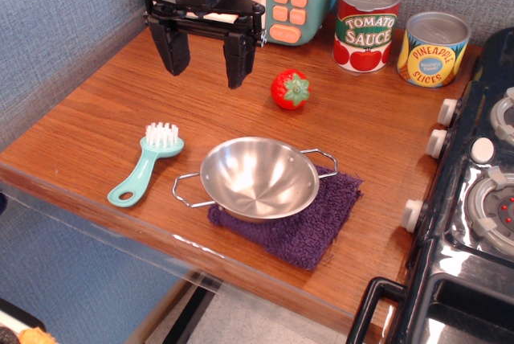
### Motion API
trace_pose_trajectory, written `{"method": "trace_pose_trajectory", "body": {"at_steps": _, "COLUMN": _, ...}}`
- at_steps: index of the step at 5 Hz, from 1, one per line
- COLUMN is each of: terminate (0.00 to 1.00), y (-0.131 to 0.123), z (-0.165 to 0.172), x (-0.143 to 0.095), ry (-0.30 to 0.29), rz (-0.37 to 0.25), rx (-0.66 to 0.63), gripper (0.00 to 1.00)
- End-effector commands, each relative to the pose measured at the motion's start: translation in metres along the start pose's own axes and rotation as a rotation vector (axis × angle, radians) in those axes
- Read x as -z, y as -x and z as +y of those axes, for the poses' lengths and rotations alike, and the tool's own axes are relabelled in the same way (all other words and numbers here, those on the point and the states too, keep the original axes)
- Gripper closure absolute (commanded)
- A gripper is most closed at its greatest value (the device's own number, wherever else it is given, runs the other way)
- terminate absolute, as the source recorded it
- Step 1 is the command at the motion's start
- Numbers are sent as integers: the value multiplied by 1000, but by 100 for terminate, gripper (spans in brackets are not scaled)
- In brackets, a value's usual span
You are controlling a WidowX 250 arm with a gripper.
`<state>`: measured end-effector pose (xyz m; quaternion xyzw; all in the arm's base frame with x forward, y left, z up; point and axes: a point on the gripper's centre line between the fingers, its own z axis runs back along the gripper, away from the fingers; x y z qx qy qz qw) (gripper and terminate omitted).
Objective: Place the pot on top of the purple cloth
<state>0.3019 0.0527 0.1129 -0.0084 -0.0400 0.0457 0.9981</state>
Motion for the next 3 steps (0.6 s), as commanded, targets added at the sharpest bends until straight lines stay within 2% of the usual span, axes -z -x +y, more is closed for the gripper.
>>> {"method": "trace_pose_trajectory", "body": {"at_steps": 1, "terminate": 0, "y": 9, "z": 8, "x": -14, "ry": -2, "rz": -40, "rx": -1, "gripper": 0}}
{"method": "trace_pose_trajectory", "body": {"at_steps": 2, "terminate": 0, "y": 9, "z": 8, "x": -14, "ry": -2, "rz": -40, "rx": -1, "gripper": 0}}
{"method": "trace_pose_trajectory", "body": {"at_steps": 3, "terminate": 100, "y": 9, "z": 8, "x": -14, "ry": -2, "rz": -40, "rx": -1, "gripper": 0}}
